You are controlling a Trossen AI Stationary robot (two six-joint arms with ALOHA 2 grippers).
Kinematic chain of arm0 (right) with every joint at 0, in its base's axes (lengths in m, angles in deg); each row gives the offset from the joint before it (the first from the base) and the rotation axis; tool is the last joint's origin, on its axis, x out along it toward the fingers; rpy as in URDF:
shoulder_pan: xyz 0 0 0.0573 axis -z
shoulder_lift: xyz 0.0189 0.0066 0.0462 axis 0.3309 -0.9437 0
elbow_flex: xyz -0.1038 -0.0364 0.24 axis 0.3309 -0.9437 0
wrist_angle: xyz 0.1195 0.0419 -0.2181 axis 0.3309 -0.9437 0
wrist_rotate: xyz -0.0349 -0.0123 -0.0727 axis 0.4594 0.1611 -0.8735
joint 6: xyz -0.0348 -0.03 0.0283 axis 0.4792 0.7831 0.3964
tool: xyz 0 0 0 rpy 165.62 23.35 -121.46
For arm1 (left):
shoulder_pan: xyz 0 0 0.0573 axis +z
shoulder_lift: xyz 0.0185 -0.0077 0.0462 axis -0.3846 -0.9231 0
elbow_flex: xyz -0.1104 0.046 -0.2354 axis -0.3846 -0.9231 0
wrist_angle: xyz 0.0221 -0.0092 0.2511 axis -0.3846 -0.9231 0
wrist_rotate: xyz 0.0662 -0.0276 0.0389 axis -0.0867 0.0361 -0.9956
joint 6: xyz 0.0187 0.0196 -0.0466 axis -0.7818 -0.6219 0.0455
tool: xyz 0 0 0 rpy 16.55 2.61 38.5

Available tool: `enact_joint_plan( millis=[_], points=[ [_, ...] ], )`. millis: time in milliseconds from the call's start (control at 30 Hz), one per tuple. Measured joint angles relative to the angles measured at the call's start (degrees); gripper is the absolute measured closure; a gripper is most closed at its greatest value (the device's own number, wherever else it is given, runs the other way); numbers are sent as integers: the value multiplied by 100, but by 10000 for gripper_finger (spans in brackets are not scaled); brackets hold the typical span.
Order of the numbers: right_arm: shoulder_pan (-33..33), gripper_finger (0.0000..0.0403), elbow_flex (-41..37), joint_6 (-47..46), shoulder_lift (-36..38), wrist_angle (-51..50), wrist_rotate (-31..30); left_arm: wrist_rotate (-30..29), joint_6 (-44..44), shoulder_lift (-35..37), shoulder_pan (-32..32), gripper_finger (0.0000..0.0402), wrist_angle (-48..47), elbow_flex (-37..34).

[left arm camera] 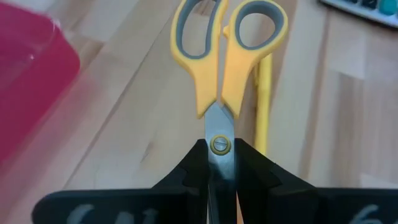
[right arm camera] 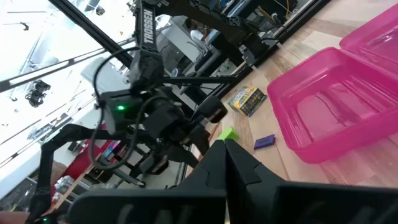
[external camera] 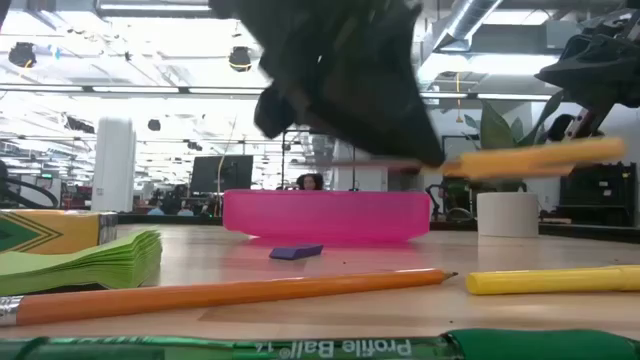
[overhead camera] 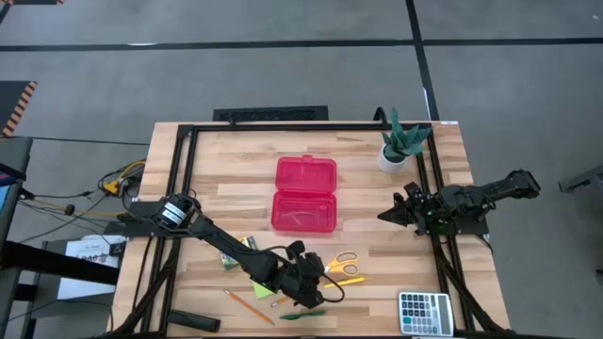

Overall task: Pack school essentials
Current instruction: Put the yellow scissors into the supply box

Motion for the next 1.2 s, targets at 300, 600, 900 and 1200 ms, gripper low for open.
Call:
enact_joint_plan(
  millis=[300, 600, 900, 1200],
  points=[
    [0, 396, 0, 15, -1, 2, 0, 158, 108, 12, 197, 366, -1531, 1093],
    [0, 396, 0, 13, -2, 0, 0, 233, -66, 490, 660, 366, -2809, 1379],
    [0, 396, 0, 11, -2, -12, 0, 287, -1362, 958, 1344, 366, -3589, 1388],
    [0, 396, 0, -2, -2, -20, 0, 491, -1441, 1202, 1863, 366, -2977, 334]
  ],
)
